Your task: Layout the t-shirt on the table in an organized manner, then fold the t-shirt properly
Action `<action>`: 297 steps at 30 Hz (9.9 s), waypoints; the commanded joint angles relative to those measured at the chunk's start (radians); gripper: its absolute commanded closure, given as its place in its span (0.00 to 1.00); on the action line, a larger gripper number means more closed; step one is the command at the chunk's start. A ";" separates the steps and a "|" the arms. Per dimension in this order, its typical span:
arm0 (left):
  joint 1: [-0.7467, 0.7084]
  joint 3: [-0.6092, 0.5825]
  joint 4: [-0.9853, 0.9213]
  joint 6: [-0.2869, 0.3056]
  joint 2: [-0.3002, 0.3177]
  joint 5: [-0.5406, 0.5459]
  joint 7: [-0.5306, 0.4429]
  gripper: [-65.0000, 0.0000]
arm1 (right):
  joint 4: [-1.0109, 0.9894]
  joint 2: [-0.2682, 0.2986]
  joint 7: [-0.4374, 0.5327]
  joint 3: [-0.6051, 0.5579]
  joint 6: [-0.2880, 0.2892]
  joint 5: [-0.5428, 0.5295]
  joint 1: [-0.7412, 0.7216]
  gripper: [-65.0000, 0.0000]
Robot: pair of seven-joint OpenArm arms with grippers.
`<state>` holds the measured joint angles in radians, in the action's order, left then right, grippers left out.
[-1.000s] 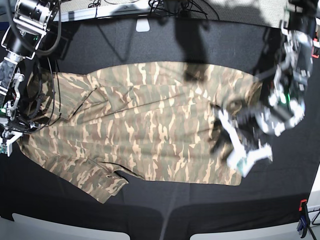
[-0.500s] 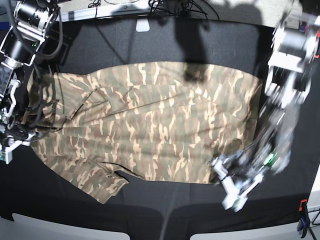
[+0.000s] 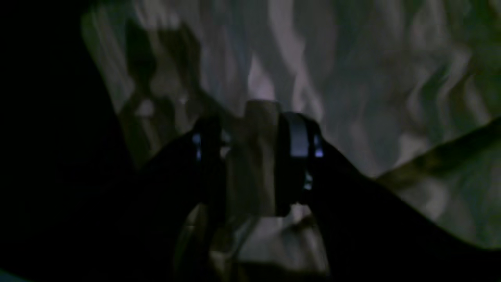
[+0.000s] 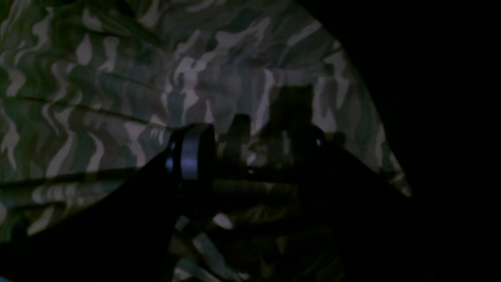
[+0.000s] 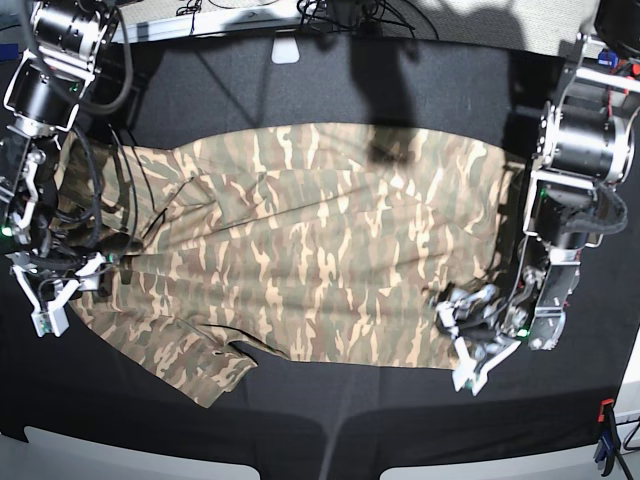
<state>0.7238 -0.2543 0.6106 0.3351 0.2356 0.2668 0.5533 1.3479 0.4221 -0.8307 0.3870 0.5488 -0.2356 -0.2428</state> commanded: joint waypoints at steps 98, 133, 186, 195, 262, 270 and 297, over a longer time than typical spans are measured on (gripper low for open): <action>-0.593 0.005 0.844 -0.118 0.263 0.180 0.331 0.64 | 0.391 0.018 -0.211 0.014 0.149 -0.401 0.119 0.53; -0.537 0.005 0.851 -0.096 0.263 0.243 0.350 0.34 | 0.391 0.018 -0.228 0.014 0.149 -0.401 0.119 0.53; -1.029 0.005 1.360 -0.013 0.443 0.066 0.418 1.00 | 0.430 0.002 -0.211 0.014 0.149 -0.143 0.277 0.53; -1.025 0.005 1.360 -0.013 0.443 0.066 0.414 1.00 | 0.315 0.078 -0.290 0.000 0.149 -0.134 0.286 0.53; -1.023 0.005 1.360 -0.013 0.380 0.021 0.420 1.00 | 0.403 0.029 -0.302 0.233 0.149 -0.404 0.465 1.00; -1.023 0.005 1.360 -0.014 0.380 0.022 0.457 1.00 | 0.609 0.029 -0.302 0.238 0.149 -0.404 0.708 1.00; -1.387 0.005 1.574 -0.195 0.380 -0.294 0.547 1.00 | 0.741 -0.130 -0.322 0.698 0.149 -0.483 1.190 1.00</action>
<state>-0.6579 -0.2543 2.1651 0.1463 0.6071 -0.0097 1.0958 2.0747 0.2768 -1.1618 1.0725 0.6983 -0.7322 0.9348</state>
